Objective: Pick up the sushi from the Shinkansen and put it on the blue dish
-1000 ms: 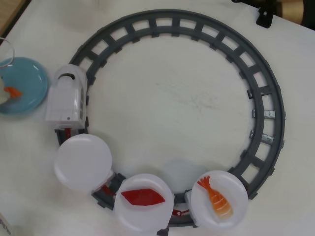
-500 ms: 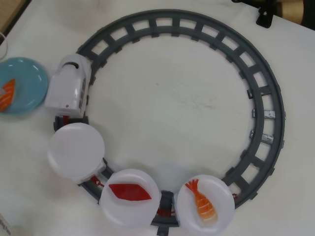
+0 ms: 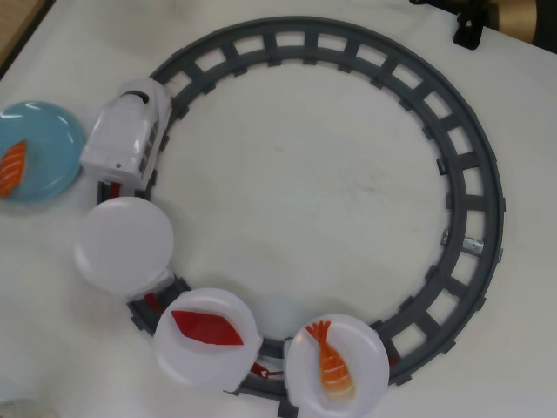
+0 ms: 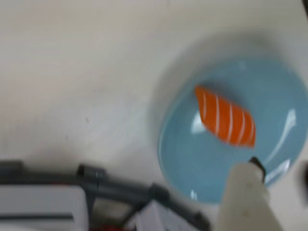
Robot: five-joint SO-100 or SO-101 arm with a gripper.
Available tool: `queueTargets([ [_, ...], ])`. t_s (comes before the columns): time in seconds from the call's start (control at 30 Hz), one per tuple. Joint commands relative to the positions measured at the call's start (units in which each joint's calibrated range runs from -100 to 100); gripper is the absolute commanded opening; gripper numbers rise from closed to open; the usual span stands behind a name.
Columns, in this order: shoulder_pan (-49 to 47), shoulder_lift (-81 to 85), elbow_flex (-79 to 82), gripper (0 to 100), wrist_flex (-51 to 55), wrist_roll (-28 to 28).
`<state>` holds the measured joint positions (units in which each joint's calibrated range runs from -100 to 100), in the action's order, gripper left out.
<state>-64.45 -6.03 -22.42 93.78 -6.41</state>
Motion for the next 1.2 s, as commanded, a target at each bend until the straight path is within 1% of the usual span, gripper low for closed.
queueTargets([
  [0.0, -2.2, 9.6, 12.9, 3, -6.1, 0.7],
  [0.1, -2.9, 16.3, 26.8, 3, -14.5, 0.8],
  [0.4, -2.5, 42.3, 70.3, 3, -44.8, 1.5],
  [0.5, -2.7, 52.1, 81.7, 3, -51.8, 1.5],
  [0.6, -2.5, 61.4, 91.1, 3, -56.5, 1.5],
  [0.73, -2.8, 72.2, 103.4, 3, -60.8, 1.2],
  [0.87, -3.0, 82.6, 112.3, 3, -62.0, 1.1],
  [1.03, -3.0, 96.2, 119.3, 3, -59.9, 1.1],
  [1.17, -3.1, 104.7, 122.0, 3, -53.6, 1.2],
])
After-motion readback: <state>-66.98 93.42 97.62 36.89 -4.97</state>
